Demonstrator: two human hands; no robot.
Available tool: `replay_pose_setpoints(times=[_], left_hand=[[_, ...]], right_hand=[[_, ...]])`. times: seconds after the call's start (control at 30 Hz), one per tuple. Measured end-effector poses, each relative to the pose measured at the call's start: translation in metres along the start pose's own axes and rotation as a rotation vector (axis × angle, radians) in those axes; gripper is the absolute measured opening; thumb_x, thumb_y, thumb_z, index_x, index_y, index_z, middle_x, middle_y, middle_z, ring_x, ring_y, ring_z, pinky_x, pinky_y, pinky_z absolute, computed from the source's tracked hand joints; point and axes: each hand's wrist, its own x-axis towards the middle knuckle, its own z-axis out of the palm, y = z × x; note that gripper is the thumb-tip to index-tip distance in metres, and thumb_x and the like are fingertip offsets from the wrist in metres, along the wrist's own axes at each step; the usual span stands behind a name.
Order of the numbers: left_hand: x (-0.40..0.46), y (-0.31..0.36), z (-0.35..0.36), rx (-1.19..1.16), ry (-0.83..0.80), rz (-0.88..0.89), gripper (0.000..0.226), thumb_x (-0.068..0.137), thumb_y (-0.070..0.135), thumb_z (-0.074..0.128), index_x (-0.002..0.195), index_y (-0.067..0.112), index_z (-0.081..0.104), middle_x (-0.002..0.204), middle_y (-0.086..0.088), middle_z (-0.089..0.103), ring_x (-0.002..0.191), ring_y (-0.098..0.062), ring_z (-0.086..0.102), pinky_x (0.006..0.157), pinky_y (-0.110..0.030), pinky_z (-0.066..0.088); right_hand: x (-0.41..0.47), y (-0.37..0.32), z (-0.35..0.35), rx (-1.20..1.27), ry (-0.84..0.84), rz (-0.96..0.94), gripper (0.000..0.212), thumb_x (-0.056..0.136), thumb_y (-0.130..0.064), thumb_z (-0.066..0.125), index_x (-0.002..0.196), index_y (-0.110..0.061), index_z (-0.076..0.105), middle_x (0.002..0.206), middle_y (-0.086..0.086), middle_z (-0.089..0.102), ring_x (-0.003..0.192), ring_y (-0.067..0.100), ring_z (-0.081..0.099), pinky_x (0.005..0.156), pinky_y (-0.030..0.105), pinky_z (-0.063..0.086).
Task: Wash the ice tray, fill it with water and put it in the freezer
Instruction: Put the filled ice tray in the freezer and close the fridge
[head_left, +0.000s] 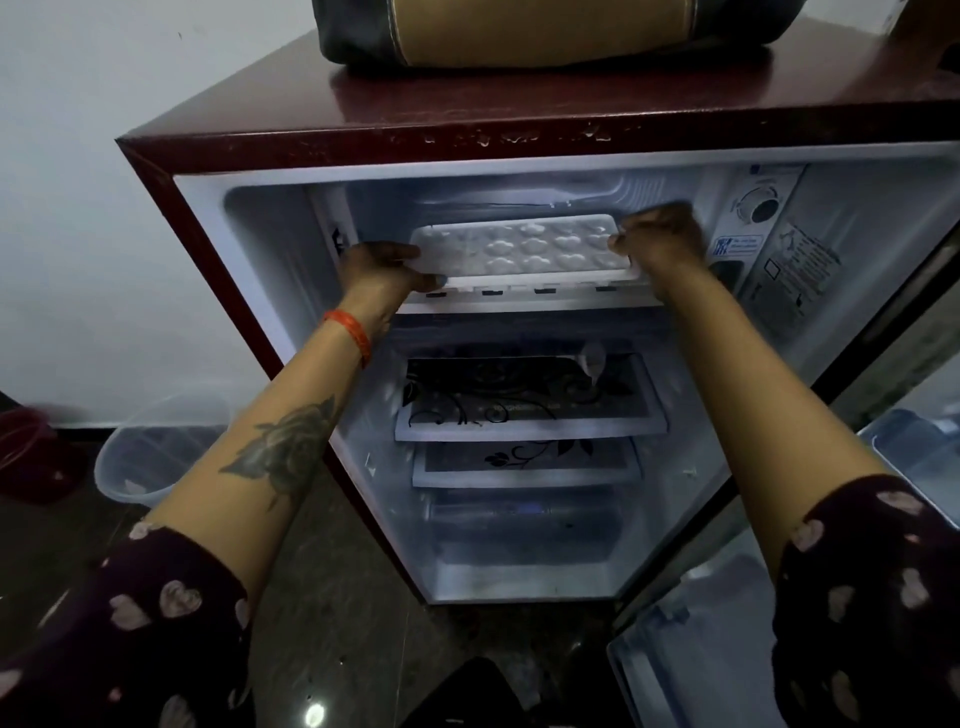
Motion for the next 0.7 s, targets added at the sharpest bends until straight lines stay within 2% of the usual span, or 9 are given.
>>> replay_pose_setpoints(times=[0.2,0.3,0.37,0.47,0.53,0.6,0.7], left_hand=[[0.024,-0.007,0.012,0.004,0.034,0.022,0.039,0.065,0.007,0.085,0.099,0.004,0.067,0.118,-0.015,0.063,0.114,-0.022,0.058,0.101,-0.033,0.046],[0.028,-0.009,0.018,0.035,0.061,0.042,0.041,0.067,0.01,0.084,0.104,0.001,0.067,0.114,-0.014,0.065,0.112,-0.02,0.059,0.1,-0.032,0.047],[0.029,-0.009,0.021,0.047,0.068,0.047,0.043,0.069,0.011,0.083,0.107,0.0,0.067,0.109,-0.013,0.065,0.104,-0.016,0.059,0.097,-0.029,0.048],[0.032,-0.011,0.023,0.02,0.082,0.024,0.042,0.067,0.011,0.084,0.104,0.001,0.068,0.101,-0.012,0.065,0.096,-0.016,0.06,0.094,-0.033,0.052],[0.034,-0.013,0.025,0.06,0.096,0.013,0.041,0.067,0.013,0.084,0.103,0.003,0.068,0.098,-0.008,0.063,0.095,-0.019,0.061,0.093,-0.034,0.052],[0.036,-0.015,0.026,0.062,0.101,0.005,0.042,0.066,0.013,0.085,0.104,0.002,0.068,0.099,-0.009,0.064,0.096,-0.021,0.063,0.092,-0.035,0.053],[0.038,-0.018,0.028,0.085,0.109,0.014,0.043,0.066,0.015,0.085,0.104,0.003,0.068,0.11,-0.014,0.067,0.105,-0.024,0.063,0.094,-0.035,0.052]], right_hand=[[0.025,0.0,0.014,-0.062,0.061,-0.018,0.028,0.081,-0.013,0.07,0.107,-0.003,0.067,0.115,0.014,0.067,0.107,0.026,0.064,0.093,0.033,0.052],[0.033,0.0,0.02,-0.09,0.07,-0.03,0.02,0.082,-0.011,0.068,0.099,-0.001,0.07,0.105,0.015,0.07,0.099,0.026,0.067,0.092,0.032,0.053],[0.039,0.001,0.024,-0.12,0.073,-0.026,0.021,0.081,-0.014,0.068,0.101,-0.006,0.071,0.111,0.015,0.069,0.104,0.027,0.065,0.097,0.033,0.05],[0.048,0.003,0.027,-0.14,0.06,0.001,0.028,0.077,-0.021,0.069,0.105,-0.016,0.072,0.125,0.012,0.063,0.113,0.026,0.061,0.101,0.034,0.048],[0.05,0.004,0.029,-0.139,0.045,0.005,0.028,0.078,-0.022,0.069,0.105,-0.018,0.072,0.123,0.01,0.064,0.11,0.026,0.062,0.099,0.035,0.049],[0.052,0.006,0.031,-0.143,0.038,0.001,0.027,0.078,-0.022,0.069,0.105,-0.018,0.072,0.115,0.009,0.068,0.104,0.026,0.065,0.095,0.035,0.051],[0.052,0.01,0.033,-0.176,0.04,-0.002,0.028,0.078,-0.022,0.068,0.105,-0.017,0.071,0.118,0.01,0.066,0.104,0.027,0.065,0.093,0.034,0.052]])
